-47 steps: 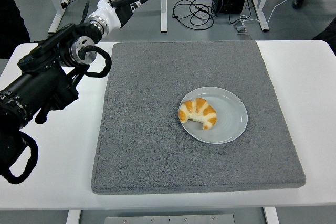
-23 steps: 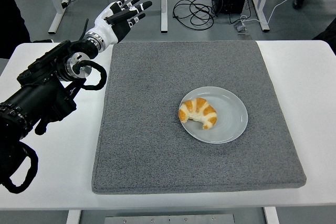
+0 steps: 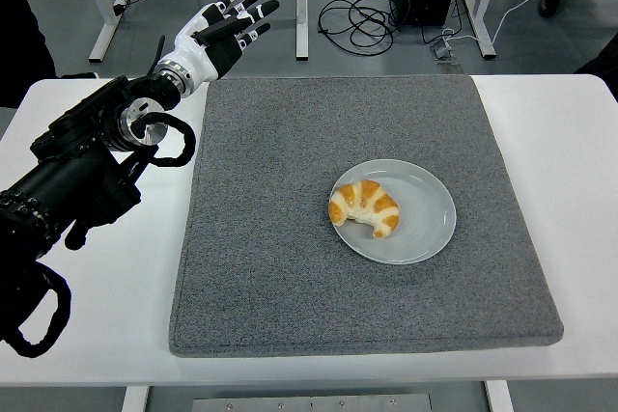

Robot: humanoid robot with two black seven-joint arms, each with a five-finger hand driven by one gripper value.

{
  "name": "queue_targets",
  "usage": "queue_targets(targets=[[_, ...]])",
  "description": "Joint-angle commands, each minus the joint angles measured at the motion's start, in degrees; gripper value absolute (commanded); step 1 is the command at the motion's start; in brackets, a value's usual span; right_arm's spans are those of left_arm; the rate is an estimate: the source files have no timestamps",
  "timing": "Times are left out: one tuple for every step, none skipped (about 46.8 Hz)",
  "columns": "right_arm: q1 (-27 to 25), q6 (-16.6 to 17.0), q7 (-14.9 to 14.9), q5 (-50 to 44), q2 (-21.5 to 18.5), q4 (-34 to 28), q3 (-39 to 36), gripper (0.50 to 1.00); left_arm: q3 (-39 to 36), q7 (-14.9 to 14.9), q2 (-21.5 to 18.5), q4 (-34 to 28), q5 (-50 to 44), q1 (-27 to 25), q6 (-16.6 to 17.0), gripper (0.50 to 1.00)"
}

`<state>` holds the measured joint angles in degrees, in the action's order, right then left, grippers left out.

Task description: Place the bread on the plate

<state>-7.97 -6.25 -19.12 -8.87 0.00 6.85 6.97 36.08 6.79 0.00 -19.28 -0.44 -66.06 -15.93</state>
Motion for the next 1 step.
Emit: queue_targets(targets=[[0.06,0.01,-0.04,0.00,0.00,0.00,-0.11,1.000,-0.04,0.06,0.00,0.21,0.00,0.14,0.02,0.987]])
